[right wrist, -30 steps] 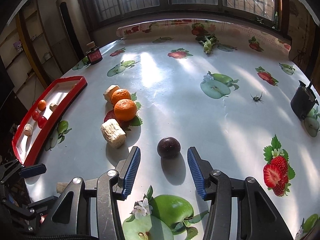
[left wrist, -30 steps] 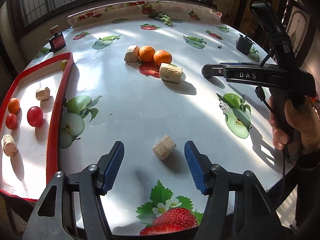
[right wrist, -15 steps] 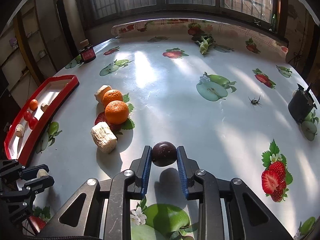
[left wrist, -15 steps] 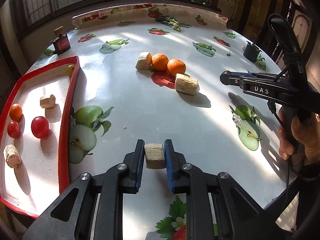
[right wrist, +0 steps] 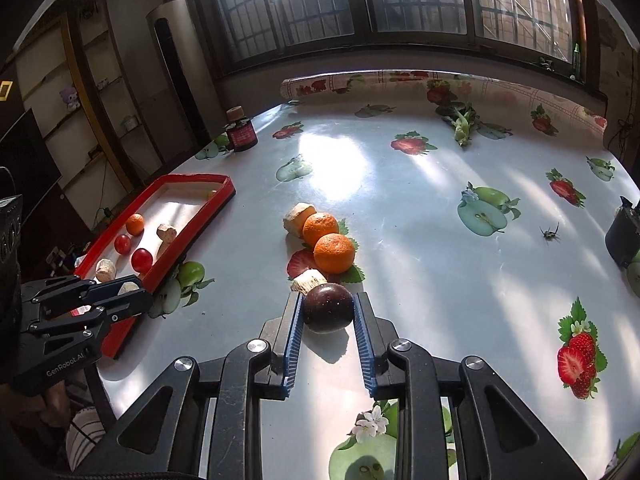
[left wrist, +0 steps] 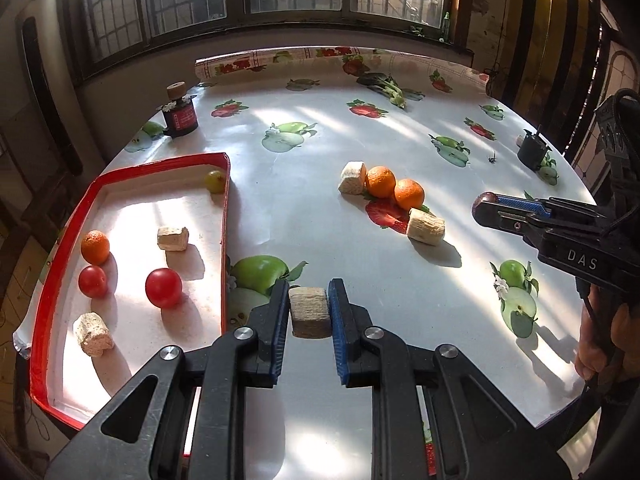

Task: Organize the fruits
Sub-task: 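Carry the beige block with the left tool while the right tool carries the plum over the tray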

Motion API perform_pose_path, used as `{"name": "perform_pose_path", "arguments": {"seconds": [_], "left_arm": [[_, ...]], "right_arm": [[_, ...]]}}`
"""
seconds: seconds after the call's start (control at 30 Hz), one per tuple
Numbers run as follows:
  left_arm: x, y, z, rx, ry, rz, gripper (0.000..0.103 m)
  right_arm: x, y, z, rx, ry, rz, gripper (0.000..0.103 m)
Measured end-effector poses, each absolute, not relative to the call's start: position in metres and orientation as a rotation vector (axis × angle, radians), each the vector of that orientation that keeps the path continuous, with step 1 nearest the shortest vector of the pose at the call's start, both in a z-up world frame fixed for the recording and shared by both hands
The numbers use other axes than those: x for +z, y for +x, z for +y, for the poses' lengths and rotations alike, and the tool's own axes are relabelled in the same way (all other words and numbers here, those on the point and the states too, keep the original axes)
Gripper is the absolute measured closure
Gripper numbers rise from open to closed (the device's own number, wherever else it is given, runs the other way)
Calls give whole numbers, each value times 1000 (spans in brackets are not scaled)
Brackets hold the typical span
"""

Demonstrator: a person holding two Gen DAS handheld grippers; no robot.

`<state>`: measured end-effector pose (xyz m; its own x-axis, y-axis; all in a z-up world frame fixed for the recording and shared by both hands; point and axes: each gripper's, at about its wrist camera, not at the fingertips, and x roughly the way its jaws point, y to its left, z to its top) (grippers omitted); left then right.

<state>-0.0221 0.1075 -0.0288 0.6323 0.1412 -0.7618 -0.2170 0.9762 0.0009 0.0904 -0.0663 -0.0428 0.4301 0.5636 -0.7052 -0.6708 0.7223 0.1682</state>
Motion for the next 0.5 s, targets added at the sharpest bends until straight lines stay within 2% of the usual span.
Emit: {"name": "perform_pose_path", "arguments": {"seconds": [0.5], "left_arm": [[-18,-47,142,327,-93,810,86]], "right_arm": [[-31,56,-23,898,-183,799,77]]}}
